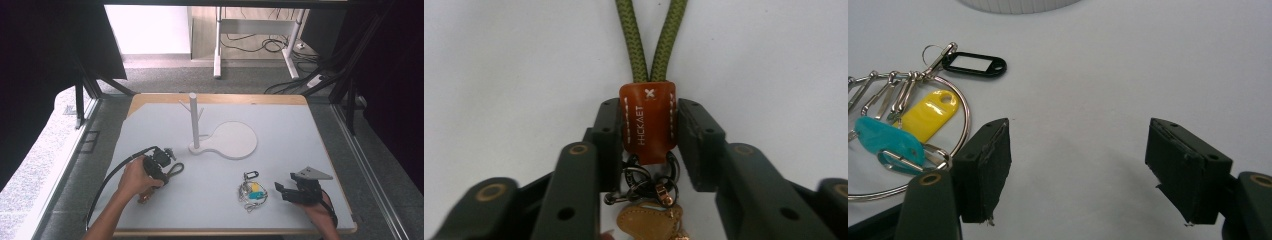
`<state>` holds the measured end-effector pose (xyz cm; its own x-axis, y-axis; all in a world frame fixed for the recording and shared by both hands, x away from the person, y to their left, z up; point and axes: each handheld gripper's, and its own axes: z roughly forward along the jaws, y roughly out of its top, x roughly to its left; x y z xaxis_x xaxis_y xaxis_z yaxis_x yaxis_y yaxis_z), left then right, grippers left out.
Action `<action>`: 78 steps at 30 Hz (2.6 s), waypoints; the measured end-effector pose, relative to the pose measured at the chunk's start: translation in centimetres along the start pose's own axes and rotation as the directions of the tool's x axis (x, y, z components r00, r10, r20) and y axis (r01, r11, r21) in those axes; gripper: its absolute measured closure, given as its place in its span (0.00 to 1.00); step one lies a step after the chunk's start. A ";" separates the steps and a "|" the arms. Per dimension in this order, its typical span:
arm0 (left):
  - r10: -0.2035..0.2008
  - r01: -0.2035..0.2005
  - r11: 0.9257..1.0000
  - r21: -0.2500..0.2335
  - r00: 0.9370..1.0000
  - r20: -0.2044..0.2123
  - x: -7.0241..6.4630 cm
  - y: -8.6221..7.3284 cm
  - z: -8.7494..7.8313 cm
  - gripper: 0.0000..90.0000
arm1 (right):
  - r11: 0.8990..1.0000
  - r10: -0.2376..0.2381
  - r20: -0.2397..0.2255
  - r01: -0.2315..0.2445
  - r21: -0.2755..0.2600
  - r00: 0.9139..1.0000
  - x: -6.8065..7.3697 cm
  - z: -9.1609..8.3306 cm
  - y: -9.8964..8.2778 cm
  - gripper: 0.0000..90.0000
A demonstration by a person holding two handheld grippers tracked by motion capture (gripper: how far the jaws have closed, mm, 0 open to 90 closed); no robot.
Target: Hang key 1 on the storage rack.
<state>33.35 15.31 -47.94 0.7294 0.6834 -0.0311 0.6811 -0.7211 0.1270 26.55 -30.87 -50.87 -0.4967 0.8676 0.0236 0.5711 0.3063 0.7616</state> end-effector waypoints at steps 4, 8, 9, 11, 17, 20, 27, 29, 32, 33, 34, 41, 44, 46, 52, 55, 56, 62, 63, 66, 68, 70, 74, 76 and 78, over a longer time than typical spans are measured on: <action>-0.007 0.007 1.000 -0.025 1.000 0.022 0.3 -0.4 -0.2 0.74 | 1.000 0.007 -0.008 -0.007 -0.007 1.000 0.0 -0.1 0.1 0.30; -0.014 0.018 0.998 -0.067 0.998 0.054 0.8 -0.8 -1.3 0.74 | 1.000 0.017 -0.013 -0.017 -0.009 1.000 -0.3 -0.1 0.0 0.30; -0.014 0.018 0.998 -0.067 0.998 0.054 0.8 -0.8 -1.3 0.74 | 1.000 0.017 -0.013 -0.017 -0.009 1.000 -0.3 -0.1 0.0 0.30; -0.020 0.026 0.996 -0.086 0.998 0.066 1.0 -1.1 -2.1 0.74 | 0.999 0.031 -0.024 -0.031 -0.014 0.999 -0.5 -0.2 0.1 0.30; -0.022 0.033 0.989 -0.145 0.997 0.079 1.4 -1.8 -5.2 0.74 | 0.997 0.068 -0.030 -0.069 -0.038 0.997 -1.0 -0.8 0.2 0.30; -0.025 0.040 0.983 -0.180 0.996 0.085 1.6 -2.0 -6.7 0.74 | 0.996 0.083 -0.026 -0.084 -0.043 0.996 -1.3 -0.9 0.1 0.30; -0.031 0.051 0.973 -0.227 0.995 0.093 2.3 -1.9 -9.5 0.74 | 0.995 0.093 -0.030 -0.094 -0.042 0.995 -1.5 -0.9 0.1 0.30; -0.032 0.053 0.971 -0.234 0.995 0.095 2.5 -1.7 -10.1 0.74 | 0.994 0.097 -0.028 -0.098 -0.041 0.995 -1.5 -0.9 0.1 0.30; -0.030 0.050 0.969 -0.242 0.996 0.089 2.8 -1.3 -11.0 0.74 | 0.994 0.099 -0.025 -0.100 -0.040 0.995 -1.6 -0.9 0.1 0.30; -0.030 0.050 0.969 -0.242 0.996 0.089 2.8 -1.3 -11.0 0.74 | 0.994 0.099 -0.025 -0.100 -0.040 0.995 -1.6 -0.9 0.1 0.30; -0.034 0.055 0.968 -0.246 0.996 0.088 2.8 -1.2 -11.2 0.74 | 0.994 0.102 -0.025 -0.103 -0.040 0.995 -1.6 -0.9 0.1 0.30; -0.037 0.061 0.960 -0.274 0.995 0.092 2.7 -0.7 -12.2 0.74 | 0.992 0.114 -0.017 -0.114 -0.043 0.993 -1.8 -1.0 0.0 0.31; -0.027 0.052 0.961 -0.273 0.995 0.095 2.9 -0.3 -12.6 0.74 | 0.993 0.111 -0.018 -0.111 -0.036 0.994 -1.7 -1.0 0.0 0.32; -0.035 0.062 0.958 -0.281 0.994 0.102 2.9 -0.2 -12.8 0.74 | 0.993 0.109 -0.019 -0.110 -0.035 0.994 -1.7 -1.0 0.0 0.32; -0.035 0.064 0.951 -0.302 0.994 0.100 3.4 0.1 -14.2 0.74 | 0.993 0.113 -0.013 -0.113 -0.038 0.994 -1.8 -1.1 0.0 0.32; -0.037 0.064 0.951 -0.303 0.995 0.095 3.5 0.2 -14.6 0.74 | 0.992 0.113 -0.009 -0.113 -0.046 0.994 -1.8 -1.1 0.0 0.32; -0.037 0.064 0.950 -0.304 0.995 0.094 3.5 0.3 -14.7 0.74 | 0.992 0.113 -0.011 -0.114 -0.046 0.994 -1.8 -1.2 0.1 0.32; -0.046 0.073 0.947 -0.312 0.994 0.095 3.8 0.7 -15.3 0.74 | 0.993 0.108 -0.011 -0.108 -0.050 0.994 -1.7 -1.1 0.1 0.32; -0.048 0.074 0.946 -0.315 0.995 0.090 3.8 0.8 -15.3 0.74 | 0.993 0.108 -0.011 -0.108 -0.050 0.994 -1.7 -1.1 0.1 0.32; -0.054 0.086 0.936 -0.341 0.993 0.100 4.0 0.9 -15.8 0.74 | 0.993 0.106 -0.011 -0.106 -0.045 0.994 -1.6 -1.0 0.0 0.32; -0.051 0.084 0.933 -0.350 0.993 0.102 4.0 1.1 -16.1 0.74 | 0.994 0.101 -0.012 -0.102 -0.044 0.995 -1.6 -1.0 0.1 0.33; -0.046 0.078 0.933 -0.350 0.994 0.098 4.0 1.4 -16.6 0.74 | 0.994 0.101 -0.014 -0.101 -0.044 0.995 -1.6 -1.1 0.1 0.33; -0.047 0.079 0.932 -0.353 0.994 0.097 4.1 1.8 -17.3 0.74 | 0.993 0.105 -0.013 -0.105 -0.050 0.994 -1.6 -1.1 0.1 0.33; -0.044 0.075 0.935 -0.347 0.994 0.096 4.2 2.0 -17.4 0.74 | 0.994 0.102 -0.012 -0.103 -0.045 0.995 -1.7 -1.1 0.1 0.33; -0.048 0.076 0.936 -0.344 0.995 0.091 4.4 2.2 -17.7 0.74 | 0.993 0.104 -0.011 -0.105 -0.048 0.995 -1.7 -1.1 0.1 0.33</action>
<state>36.89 18.75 -30.25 0.6989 0.7037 -0.1275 0.6709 -0.5834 0.4577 26.71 -32.78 -50.15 -0.4419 0.8903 0.1101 0.5880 0.1948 0.7850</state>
